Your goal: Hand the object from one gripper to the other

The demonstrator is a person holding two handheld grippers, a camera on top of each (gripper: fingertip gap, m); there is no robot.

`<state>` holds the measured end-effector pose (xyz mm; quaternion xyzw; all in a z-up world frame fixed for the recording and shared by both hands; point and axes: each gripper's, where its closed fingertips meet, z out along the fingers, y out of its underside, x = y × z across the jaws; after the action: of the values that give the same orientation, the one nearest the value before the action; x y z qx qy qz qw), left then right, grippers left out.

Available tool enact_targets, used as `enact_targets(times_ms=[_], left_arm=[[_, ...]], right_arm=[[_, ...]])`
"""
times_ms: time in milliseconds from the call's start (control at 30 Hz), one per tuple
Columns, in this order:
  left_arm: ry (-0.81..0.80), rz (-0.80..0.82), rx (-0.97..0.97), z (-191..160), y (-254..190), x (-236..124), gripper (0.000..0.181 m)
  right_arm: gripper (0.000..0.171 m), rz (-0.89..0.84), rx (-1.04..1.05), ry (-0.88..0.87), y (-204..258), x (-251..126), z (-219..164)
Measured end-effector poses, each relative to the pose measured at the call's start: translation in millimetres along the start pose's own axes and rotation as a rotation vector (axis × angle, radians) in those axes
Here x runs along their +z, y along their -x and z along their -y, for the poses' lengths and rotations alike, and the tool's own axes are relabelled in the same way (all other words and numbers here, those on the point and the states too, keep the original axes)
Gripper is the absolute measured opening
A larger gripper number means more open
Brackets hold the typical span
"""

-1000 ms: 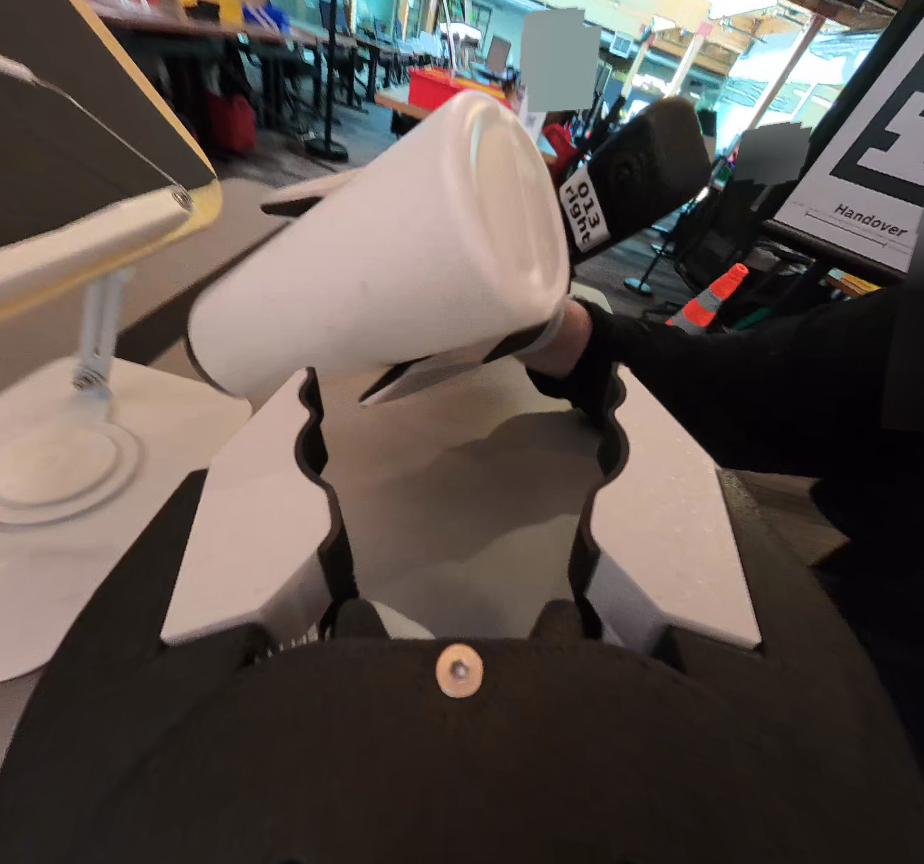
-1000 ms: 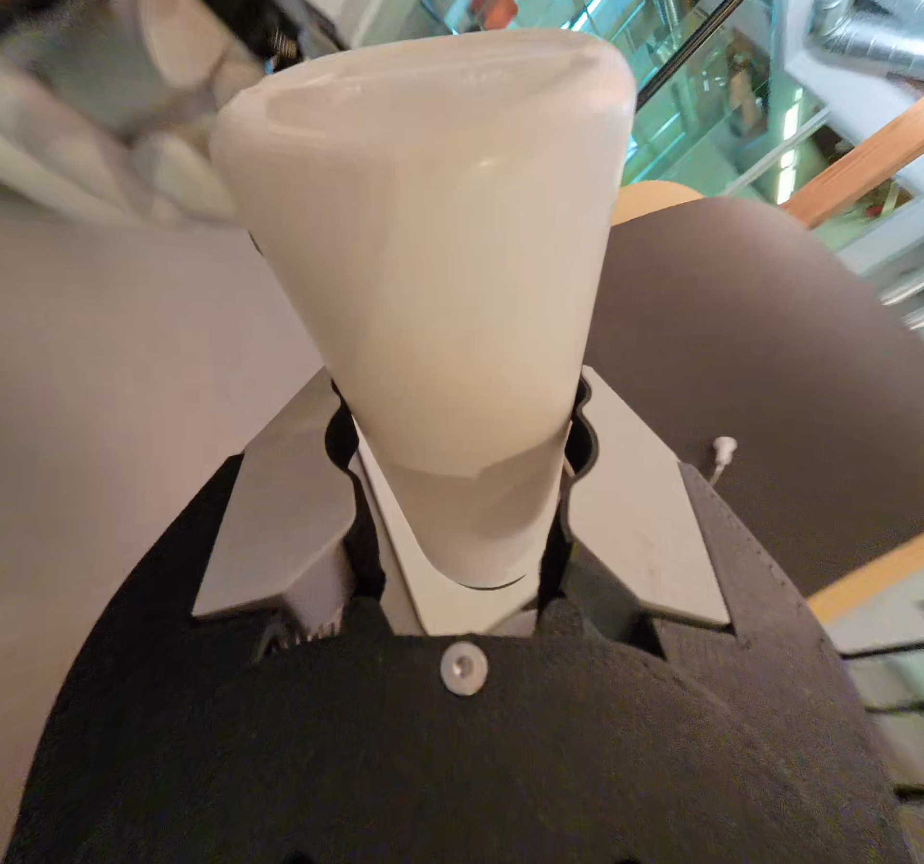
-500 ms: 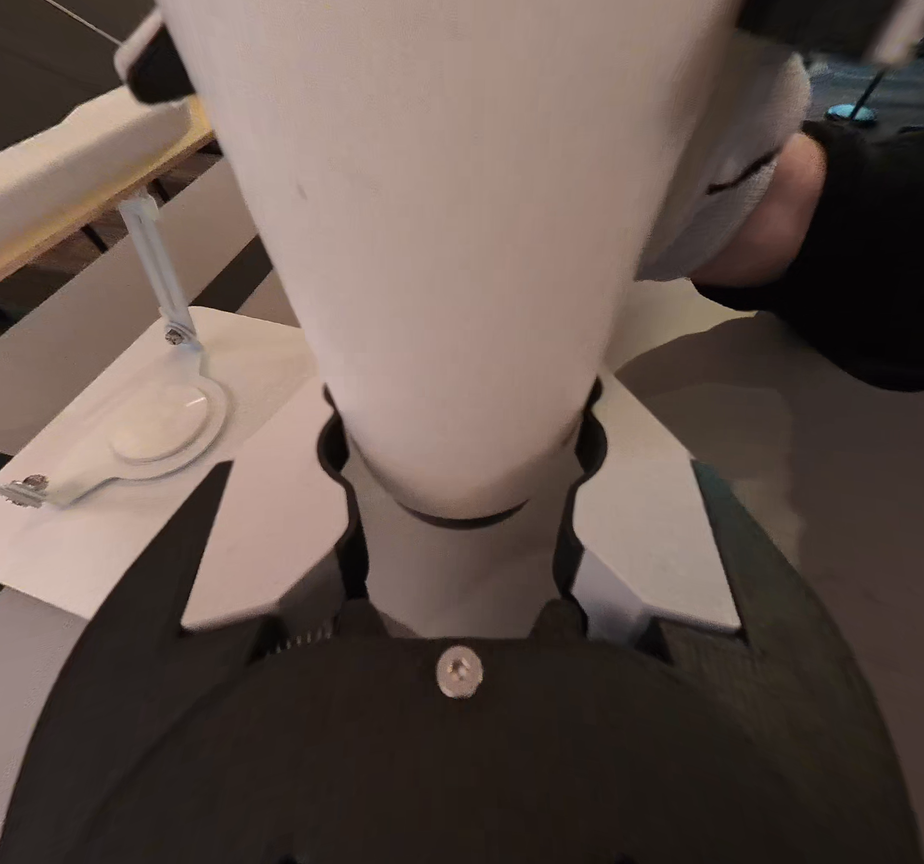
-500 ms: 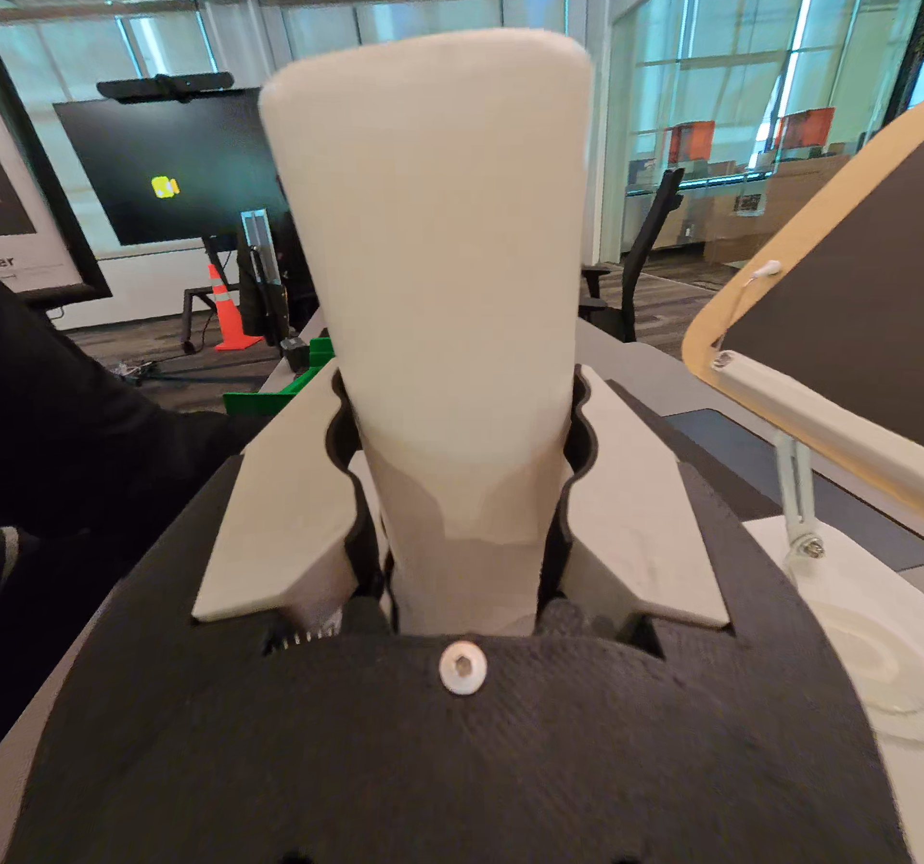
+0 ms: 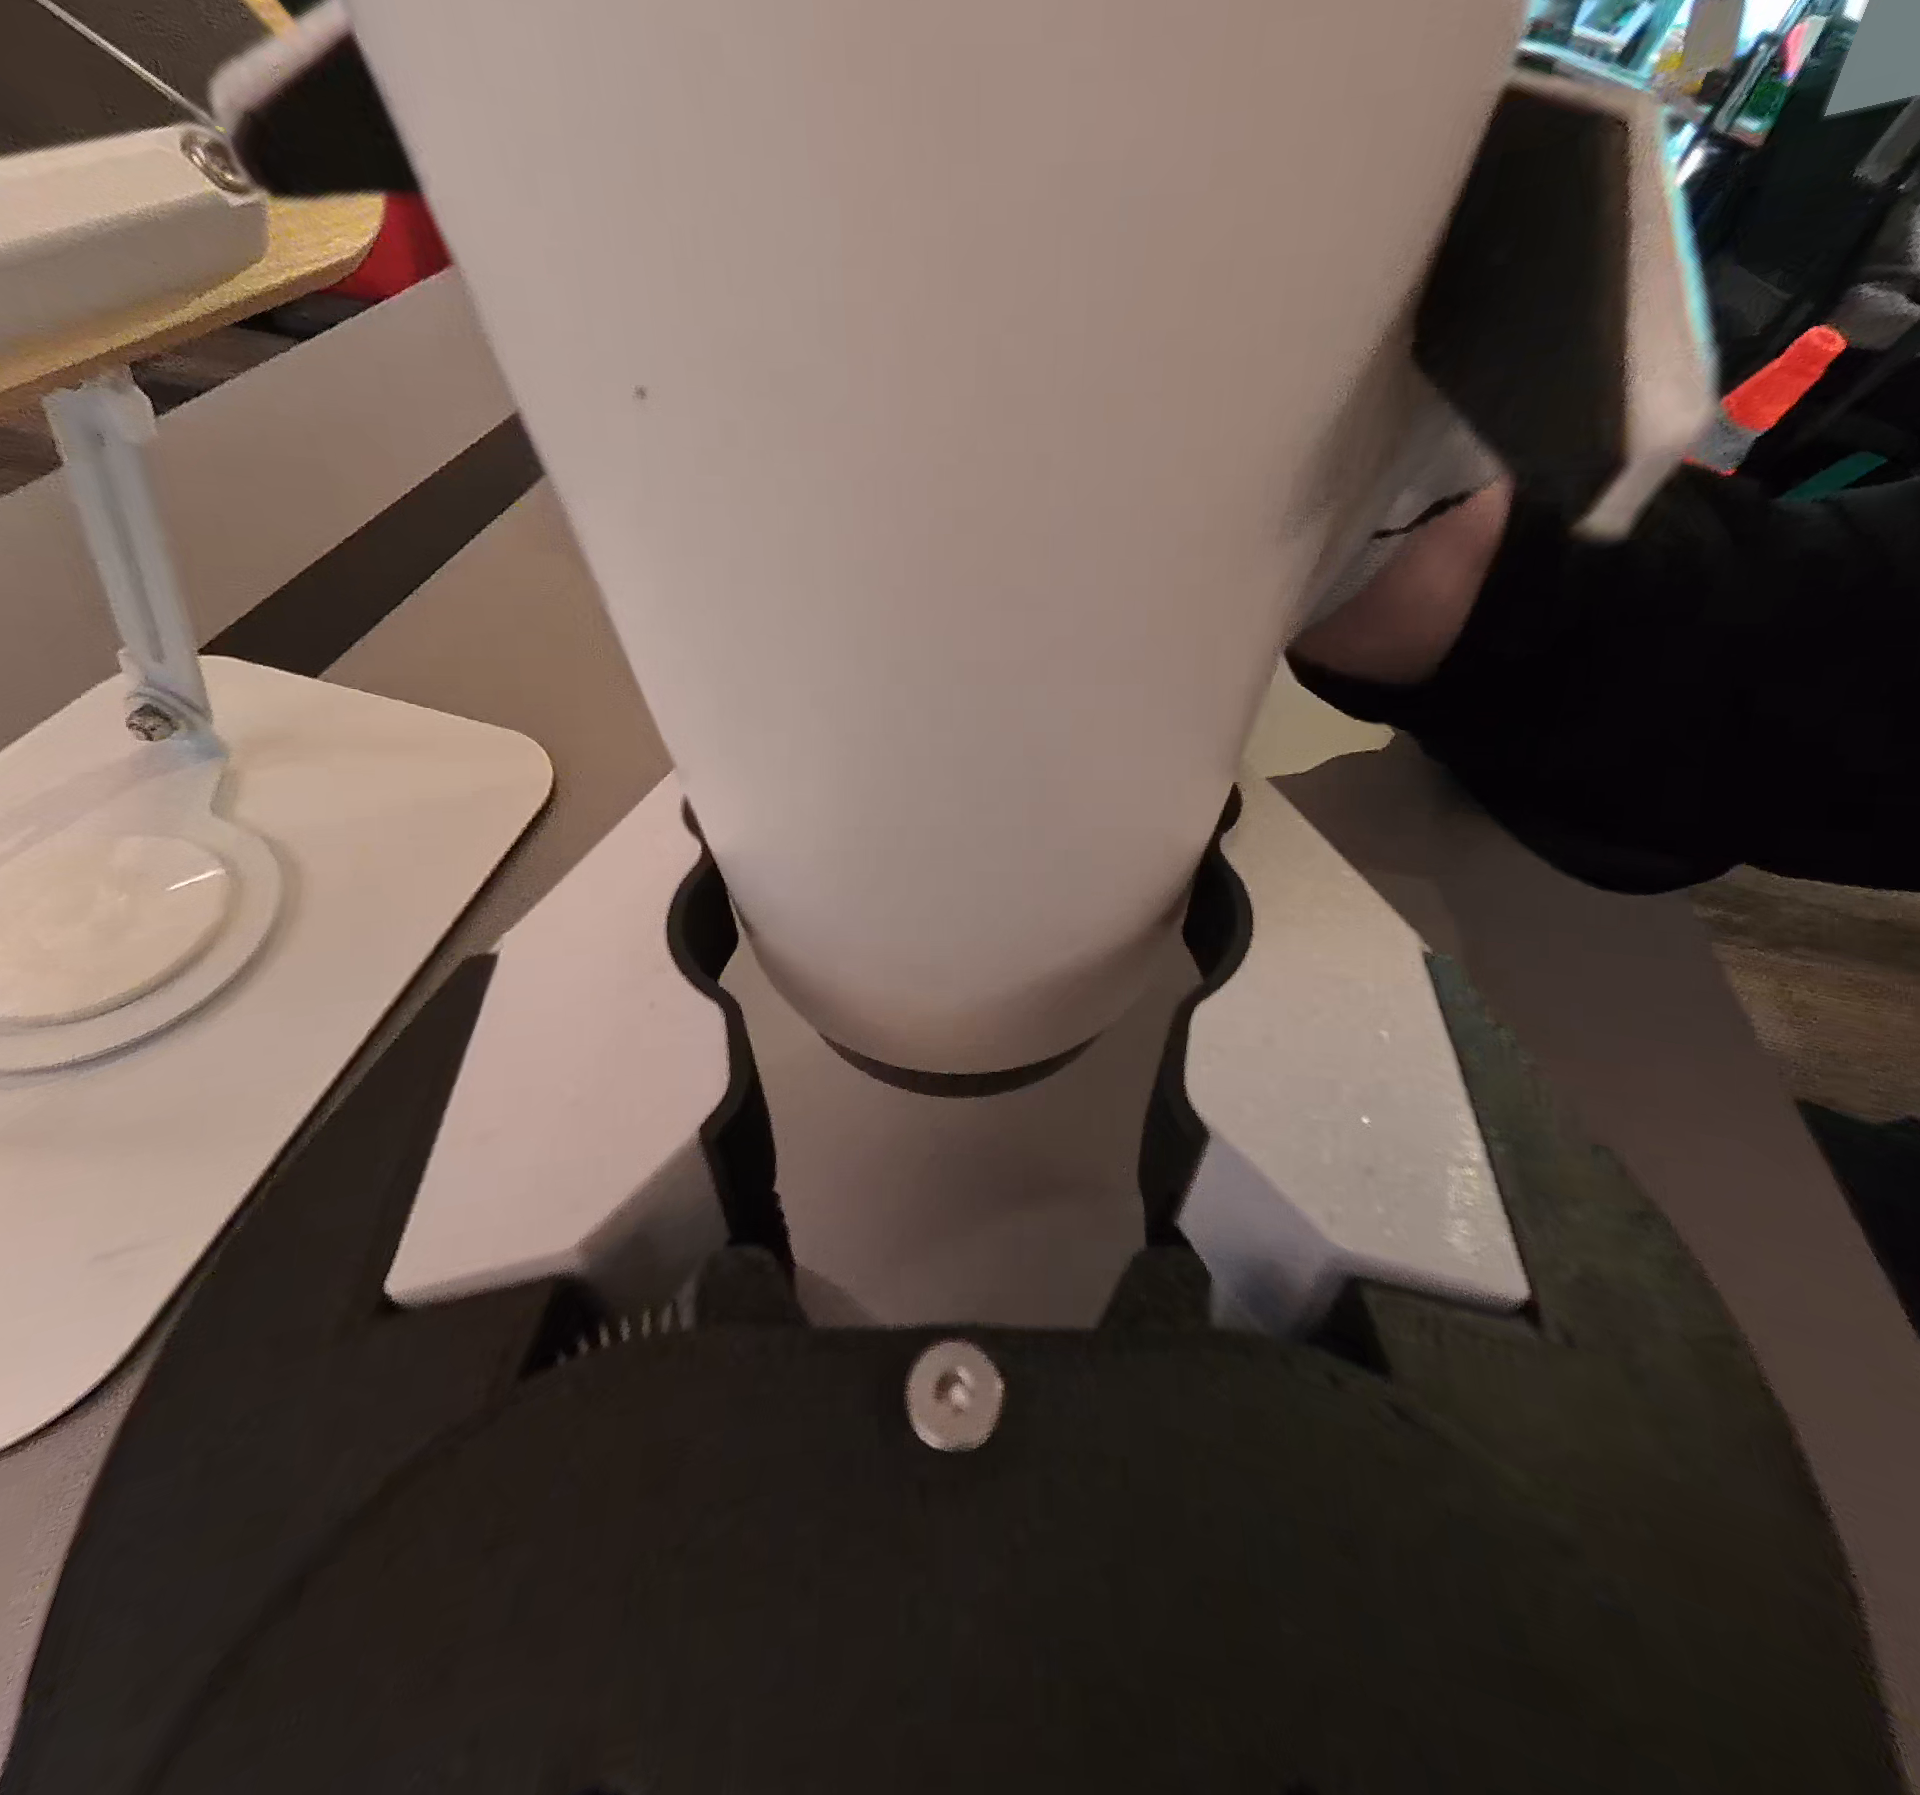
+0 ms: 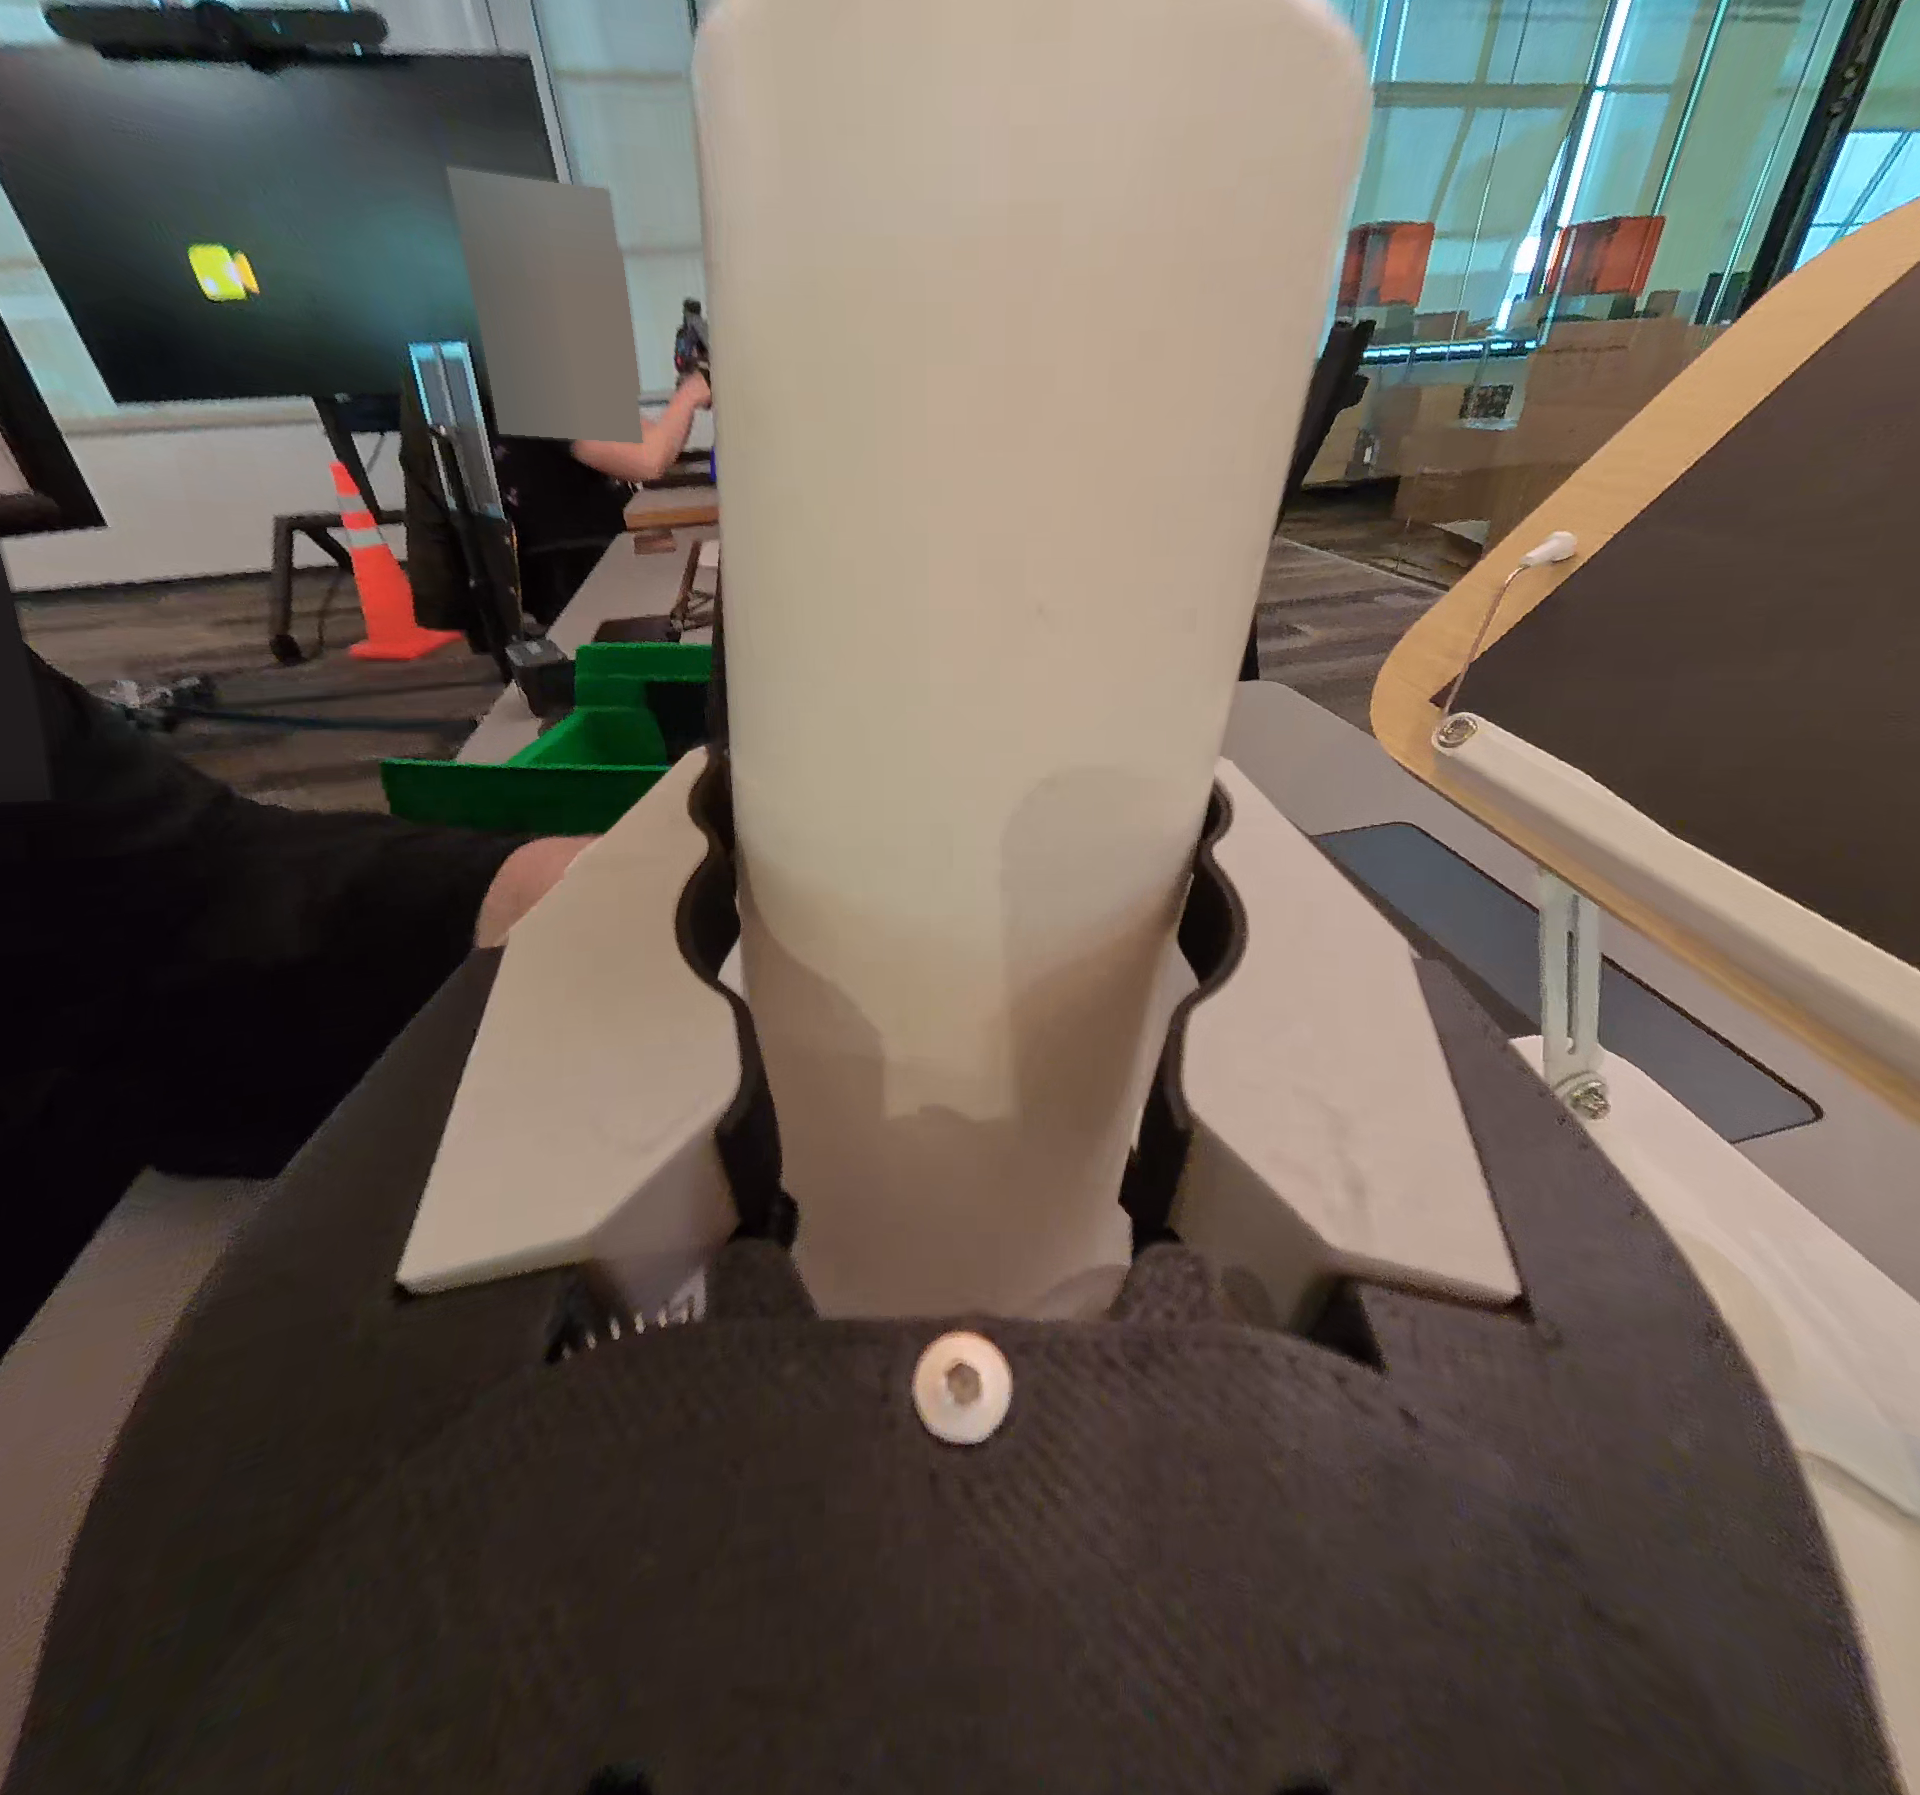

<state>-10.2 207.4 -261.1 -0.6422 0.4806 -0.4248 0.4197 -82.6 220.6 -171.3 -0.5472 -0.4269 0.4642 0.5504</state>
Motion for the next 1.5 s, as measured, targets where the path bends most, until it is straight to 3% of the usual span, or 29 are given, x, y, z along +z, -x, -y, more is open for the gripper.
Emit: enact_targets(times_ms=[433,767,933,1033,1200,1433,1500], left_arm=[[-0.143,-0.082,-0.062,26.4,-4.7,-20.7,0.087],[-0.166,-0.019,-0.014,34.5,6.0,-37.3,0.087],[-0.074,0.054,0.05,21.6,13.1,-32.5,0.087],[0.032,0.087,0.128,7.1,10.6,-22.6,0.087],[0.194,0.103,0.214,-18.8,2.6,-2.7,0.086],[0.091,0.114,0.19,3.4,-3.7,-1.5,0.088],[0.029,0.108,0.191,16.3,-6.7,-7.9,0.098]], right_arm=[[0.086,0.003,0.005,-0.009,-2.7,-4.9,4.9],[0.088,0.011,0.009,-0.03,-9.2,-15.3,10.1],[0.117,-0.013,-0.018,-0.044,-4.8,-13.8,21.1],[0.124,-0.038,-0.027,-0.046,-2.6,-10.8,25.9],[0.103,-0.005,-0.076,-0.032,12.8,-6.4,28.0],[0.101,-0.001,-0.038,-0.093,10.9,-15.0,45.8],[0.101,-0.005,-0.025,-0.108,9.2,-22.4,55.3]])
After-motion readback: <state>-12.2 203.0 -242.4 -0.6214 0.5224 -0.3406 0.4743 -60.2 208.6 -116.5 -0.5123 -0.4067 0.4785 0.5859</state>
